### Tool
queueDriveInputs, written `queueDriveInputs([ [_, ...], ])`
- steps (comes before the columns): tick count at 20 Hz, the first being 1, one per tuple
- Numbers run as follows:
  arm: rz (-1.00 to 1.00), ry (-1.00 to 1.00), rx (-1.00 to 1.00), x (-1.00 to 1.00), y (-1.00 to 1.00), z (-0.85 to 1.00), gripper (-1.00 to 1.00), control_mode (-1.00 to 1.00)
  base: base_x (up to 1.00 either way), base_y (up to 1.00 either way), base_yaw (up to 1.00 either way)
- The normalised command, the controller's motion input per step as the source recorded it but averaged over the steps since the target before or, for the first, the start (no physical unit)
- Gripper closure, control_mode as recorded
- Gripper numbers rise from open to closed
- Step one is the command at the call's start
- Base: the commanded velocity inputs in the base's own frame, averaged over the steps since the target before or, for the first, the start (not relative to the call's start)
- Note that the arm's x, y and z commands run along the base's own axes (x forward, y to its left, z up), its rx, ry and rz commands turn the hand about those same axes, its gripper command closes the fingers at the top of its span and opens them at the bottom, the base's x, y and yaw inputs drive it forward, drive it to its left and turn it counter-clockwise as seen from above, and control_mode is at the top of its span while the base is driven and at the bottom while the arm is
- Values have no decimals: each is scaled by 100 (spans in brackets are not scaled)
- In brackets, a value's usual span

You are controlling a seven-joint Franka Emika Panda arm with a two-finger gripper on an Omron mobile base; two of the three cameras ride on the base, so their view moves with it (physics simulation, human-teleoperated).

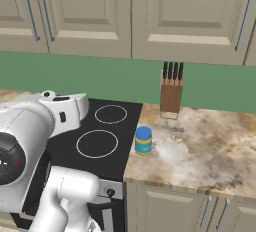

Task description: Take 2 condiments from the cabinet and move them on the counter near the stove.Make sure the condiments are lined up with each other, next to each other.

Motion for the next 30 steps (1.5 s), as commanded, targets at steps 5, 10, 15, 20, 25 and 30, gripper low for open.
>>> queueDriveInputs([
  [5,4,0,0,21,-6,-22,100,-100,0,0,0],
  [10,5,0,0,8,-13,-33,100,-100,0,0,0],
  [15,2,0,0,3,-18,-37,100,-100,0,0,0],
  [20,0,2,0,8,-17,-29,100,-100,0,0,0],
  [25,0,1,-4,3,-27,-38,100,-100,0,0,0],
  [30,0,0,-3,1,-35,-52,100,-100,0,0,0],
])
